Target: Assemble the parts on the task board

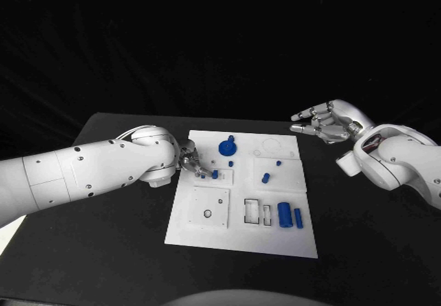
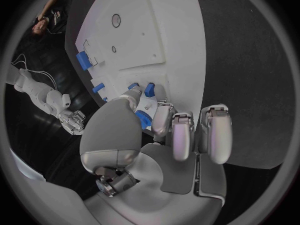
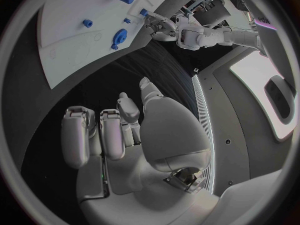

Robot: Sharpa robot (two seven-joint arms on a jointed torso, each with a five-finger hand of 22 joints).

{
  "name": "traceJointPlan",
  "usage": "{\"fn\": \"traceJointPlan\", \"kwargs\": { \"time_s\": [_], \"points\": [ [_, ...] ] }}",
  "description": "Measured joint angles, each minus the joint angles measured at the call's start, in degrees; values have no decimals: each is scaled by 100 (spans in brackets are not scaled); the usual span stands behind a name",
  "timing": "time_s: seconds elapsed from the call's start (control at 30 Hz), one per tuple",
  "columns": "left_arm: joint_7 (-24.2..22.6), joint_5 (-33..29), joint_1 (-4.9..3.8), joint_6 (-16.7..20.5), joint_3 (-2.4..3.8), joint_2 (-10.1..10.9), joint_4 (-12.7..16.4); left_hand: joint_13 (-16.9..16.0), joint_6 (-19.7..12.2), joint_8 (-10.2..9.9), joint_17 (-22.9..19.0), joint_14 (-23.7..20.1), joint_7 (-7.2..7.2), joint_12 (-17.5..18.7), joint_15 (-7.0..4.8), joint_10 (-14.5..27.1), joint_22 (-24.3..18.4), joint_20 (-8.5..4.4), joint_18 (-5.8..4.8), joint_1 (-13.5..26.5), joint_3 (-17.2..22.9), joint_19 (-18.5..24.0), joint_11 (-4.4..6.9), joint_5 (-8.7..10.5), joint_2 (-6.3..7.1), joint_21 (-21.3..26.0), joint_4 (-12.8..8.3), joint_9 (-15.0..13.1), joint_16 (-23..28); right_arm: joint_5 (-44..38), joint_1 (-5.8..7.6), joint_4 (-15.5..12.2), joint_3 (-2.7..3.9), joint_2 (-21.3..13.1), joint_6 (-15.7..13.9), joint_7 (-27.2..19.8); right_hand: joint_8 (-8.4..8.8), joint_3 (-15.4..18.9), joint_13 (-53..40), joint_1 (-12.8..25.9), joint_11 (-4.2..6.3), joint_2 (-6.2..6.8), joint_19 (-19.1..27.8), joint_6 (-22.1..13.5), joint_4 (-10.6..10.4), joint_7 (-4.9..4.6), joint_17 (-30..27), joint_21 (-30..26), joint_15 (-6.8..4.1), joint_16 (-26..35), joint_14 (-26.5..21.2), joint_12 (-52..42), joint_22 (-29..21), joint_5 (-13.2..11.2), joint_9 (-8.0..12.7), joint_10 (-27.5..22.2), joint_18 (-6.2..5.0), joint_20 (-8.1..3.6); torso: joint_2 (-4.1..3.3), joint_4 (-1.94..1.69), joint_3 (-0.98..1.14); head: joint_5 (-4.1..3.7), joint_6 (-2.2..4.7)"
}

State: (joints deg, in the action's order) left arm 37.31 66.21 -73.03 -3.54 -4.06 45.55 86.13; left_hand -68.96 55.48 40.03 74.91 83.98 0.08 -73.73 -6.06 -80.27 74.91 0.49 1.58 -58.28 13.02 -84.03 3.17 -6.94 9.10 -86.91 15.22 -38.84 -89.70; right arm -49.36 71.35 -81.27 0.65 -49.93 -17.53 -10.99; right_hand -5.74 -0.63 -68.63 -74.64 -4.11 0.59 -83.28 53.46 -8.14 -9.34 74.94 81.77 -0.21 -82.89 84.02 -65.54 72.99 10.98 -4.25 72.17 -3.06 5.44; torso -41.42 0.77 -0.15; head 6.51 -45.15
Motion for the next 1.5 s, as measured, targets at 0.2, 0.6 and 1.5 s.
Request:
{"fn": "traceJointPlan", "kwargs": {
  "time_s": [0.2,0.6,1.5],
  "points": [
    [-41,-74,0,110,12,84,53,107,-43,0,0,-1,42,86,1,53,0,0,1,-51,-174,0,-9,0,-51,-24,130,5,0,0,0,12,0,1,-11,0,0,0,0,0,0,0,0,0,0,0,0,0,0,0,0,0,0,0,0,0,0,0,0,4,1,-16,0],
    [-615,-799,-3,771,27,350,131,1320,-574,-274,-1,-1,292,1174,132,981,-80,74,165,-351,-417,92,-199,0,-159,850,136,218,9,0,-4,79,0,36,-16,1,0,0,0,16,0,-16,0,0,0,0,-1,0,0,25,0,0,0,23,0,0,0,0,1,-4,4,-17,-4],
    [-3214,275,-2,1666,-25,-513,-446,5562,-402,-2501,-941,-96,619,4907,512,2834,-2252,439,600,-2356,721,447,-733,35,240,3156,-923,2740,1879,7,-29,118,0,72,-15,-5,0,16,-1,30,0,-29,0,0,-16,0,-2,0,0,35,0,0,1,23,0,1,0,0,3,2,7,-80,123]
  ]
}}
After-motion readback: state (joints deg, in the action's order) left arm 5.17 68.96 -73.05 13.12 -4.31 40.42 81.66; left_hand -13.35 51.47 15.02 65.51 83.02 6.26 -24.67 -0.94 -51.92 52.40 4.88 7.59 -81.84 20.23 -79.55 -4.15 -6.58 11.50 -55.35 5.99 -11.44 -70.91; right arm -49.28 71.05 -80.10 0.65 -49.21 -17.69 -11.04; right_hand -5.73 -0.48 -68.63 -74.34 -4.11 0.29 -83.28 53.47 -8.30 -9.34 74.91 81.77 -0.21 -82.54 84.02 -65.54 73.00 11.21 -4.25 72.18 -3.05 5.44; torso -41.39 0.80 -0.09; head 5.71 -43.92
